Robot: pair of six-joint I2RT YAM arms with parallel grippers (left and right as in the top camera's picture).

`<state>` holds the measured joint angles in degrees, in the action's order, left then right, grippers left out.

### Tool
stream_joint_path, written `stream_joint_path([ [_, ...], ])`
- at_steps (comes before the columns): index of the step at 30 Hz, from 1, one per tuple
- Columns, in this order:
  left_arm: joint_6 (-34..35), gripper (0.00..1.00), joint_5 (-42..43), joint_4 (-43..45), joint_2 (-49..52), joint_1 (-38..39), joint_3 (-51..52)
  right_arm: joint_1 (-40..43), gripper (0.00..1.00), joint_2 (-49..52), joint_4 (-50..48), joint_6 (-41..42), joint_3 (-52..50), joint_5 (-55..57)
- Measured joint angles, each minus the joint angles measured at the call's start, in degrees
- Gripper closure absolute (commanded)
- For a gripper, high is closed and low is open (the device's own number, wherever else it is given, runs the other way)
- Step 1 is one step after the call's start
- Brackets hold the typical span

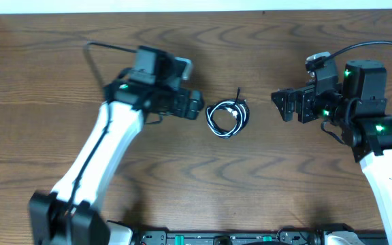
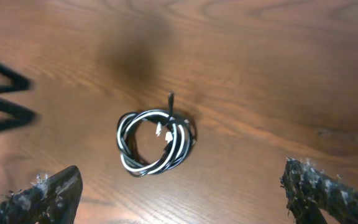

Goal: Untangle cables
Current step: 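Raise both grippers and move them toward the cable coil, then lower the left gripper onto the black-and-white cable coil and grasp it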

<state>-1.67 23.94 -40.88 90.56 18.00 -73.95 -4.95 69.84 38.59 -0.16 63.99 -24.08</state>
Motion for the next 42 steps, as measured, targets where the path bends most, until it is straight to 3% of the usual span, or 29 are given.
stream_joint_path([
  [3,0.09,0.08,0.26,0.59,4.63,1.79,0.0,-0.02,0.01,0.59,1.09,0.11,0.0,-2.19],
  [6,0.13,0.09,1.05,2.86,8.39,2.62,0.0,-0.02,0.12,0.68,1.25,0.13,0.0,-3.69],
  [10,2.14,0.27,0.85,6.67,13.6,2.99,0.0,-0.02,0.23,0.68,1.42,0.79,0.0,-4.61],
  [14,7.52,0.36,-3.23,10.54,17.62,3.06,0.0,0.0,0.29,0.68,1.44,0.94,0.0,-4.83],
  [17,12.02,0.44,-5.53,14.03,20.02,3.06,0.0,-0.02,0.3,0.68,1.49,1.01,0.0,-4.87],
  [22,16.37,0.49,-6.99,17.49,21.22,3.3,0.0,-0.02,0.3,0.68,1.99,1.01,0.0,-4.9],
  [39,19.74,0.51,-6.03,16.26,22.88,4.31,0.46,-0.02,0.3,0.68,4.46,1.01,0.0,-4.52],
  [42,19.76,0.62,-5.64,16.31,24.65,4.31,0.48,-0.02,0.3,0.68,4.48,1.01,0.0,-4.48],
])
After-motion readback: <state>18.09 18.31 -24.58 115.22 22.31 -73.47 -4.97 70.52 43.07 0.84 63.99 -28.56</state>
